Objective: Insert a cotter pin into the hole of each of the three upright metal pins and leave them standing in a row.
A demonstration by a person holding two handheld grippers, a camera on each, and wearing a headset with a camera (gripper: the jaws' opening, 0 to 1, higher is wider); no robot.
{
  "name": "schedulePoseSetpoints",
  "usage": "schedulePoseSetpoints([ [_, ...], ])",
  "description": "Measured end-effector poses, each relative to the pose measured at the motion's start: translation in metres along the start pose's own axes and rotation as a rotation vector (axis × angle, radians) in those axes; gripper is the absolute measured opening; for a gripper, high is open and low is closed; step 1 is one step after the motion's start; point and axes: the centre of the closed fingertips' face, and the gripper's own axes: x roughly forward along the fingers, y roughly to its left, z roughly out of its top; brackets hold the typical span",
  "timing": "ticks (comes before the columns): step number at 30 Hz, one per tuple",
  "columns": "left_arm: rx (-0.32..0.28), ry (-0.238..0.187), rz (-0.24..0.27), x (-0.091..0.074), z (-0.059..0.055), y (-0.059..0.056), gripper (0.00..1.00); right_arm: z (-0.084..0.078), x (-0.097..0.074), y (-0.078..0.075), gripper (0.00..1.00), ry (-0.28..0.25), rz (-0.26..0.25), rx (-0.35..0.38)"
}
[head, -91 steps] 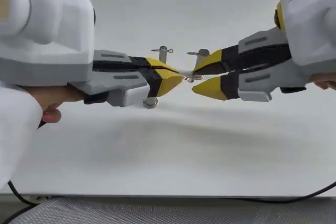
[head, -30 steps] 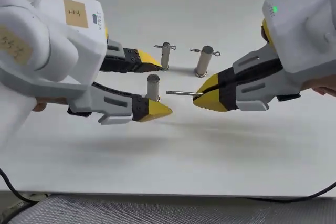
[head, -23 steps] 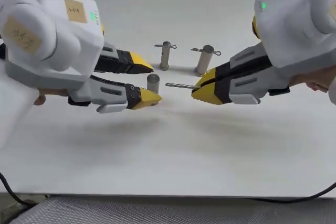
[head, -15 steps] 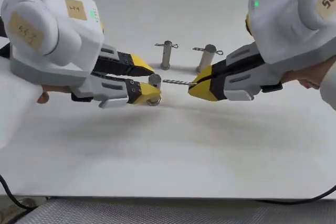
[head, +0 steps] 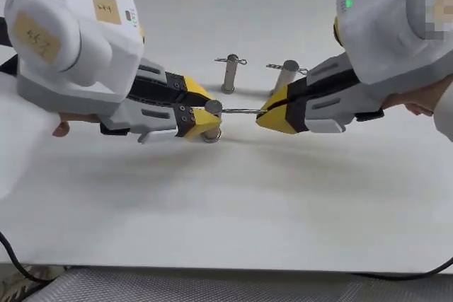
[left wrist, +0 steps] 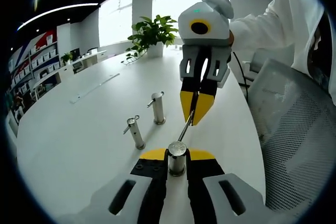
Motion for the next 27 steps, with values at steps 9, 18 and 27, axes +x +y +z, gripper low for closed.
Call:
schedulePoseSetpoints([
  [9, 0.002, 0.002, -0.006, 0.0, 0.0, -0.002, 0.11, -0.003, 0.009, -0.001, 0.0, 0.025, 0.001, -0.015],
  [18, 0.004, 0.003, -0.005, 0.0, 0.0, -0.003, 0.11, 0.004, 0.021, -0.003, 0.0, 0.035, 0.014, -0.087],
  [27, 0.01, 0.005, -0.012, 0.0, 0.0, -0.004, 0.11, 0.013, 0.032, -0.001, 0.0, 0.059, 0.059, -0.211],
])
